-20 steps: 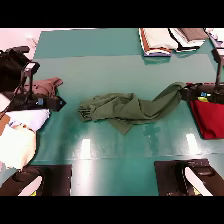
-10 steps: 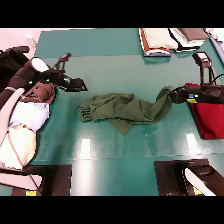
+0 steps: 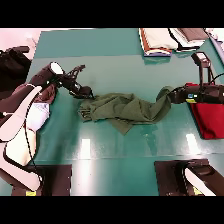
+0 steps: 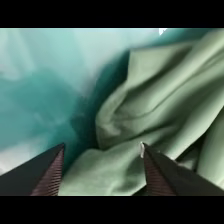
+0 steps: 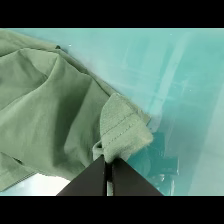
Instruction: Fold the shirts.
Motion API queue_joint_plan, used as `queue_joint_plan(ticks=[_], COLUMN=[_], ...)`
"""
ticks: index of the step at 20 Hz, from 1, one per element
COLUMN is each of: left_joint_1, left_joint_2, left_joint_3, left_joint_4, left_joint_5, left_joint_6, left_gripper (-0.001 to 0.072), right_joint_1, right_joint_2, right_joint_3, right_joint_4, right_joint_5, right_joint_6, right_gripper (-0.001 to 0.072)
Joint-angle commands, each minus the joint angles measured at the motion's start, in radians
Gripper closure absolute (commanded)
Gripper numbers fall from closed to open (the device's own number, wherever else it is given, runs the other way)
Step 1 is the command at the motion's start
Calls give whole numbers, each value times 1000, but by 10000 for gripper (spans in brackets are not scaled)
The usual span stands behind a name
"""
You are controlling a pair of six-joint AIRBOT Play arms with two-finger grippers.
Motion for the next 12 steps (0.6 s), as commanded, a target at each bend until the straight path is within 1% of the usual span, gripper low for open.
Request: queue_joint_plan(ticks=[1, 2, 3, 4, 5, 7, 9, 12], left_joint_1=[-30, -26, -21, -17, -11, 7, 31, 67], left_joint_2=[-6, -6, -6, -6, -1, 45, 140, 330], left_joint_3=[3, 5, 13, 32, 62, 141, 238, 364], left_joint_4=[92, 91, 91, 87, 86, 87, 92, 133], left_joint_5=[-71, -71, -72, -80, -94, -94, -58, -4], left_joint_6=[6, 2, -5, -8, -23, -43, -47, -47], left_gripper=[149, 179, 403, 661, 676, 677, 677, 677], right_joint_1=[1, 1, 1, 1, 1, 1, 1, 1], right_joint_2=[0, 0, 0, 0, 0, 0, 0, 0], right_joint_3=[0, 0, 0, 2, 14, 77, 184, 357], right_joint_4=[0, 0, 0, 1, -1, -3, -40, -135], right_joint_5=[-1, -2, -6, -17, -19, -15, -4, 51], right_joint_6=[2, 1, 1, 1, 1, 0, 0, 0], right_gripper=[695, 695, 695, 695, 695, 694, 695, 695])
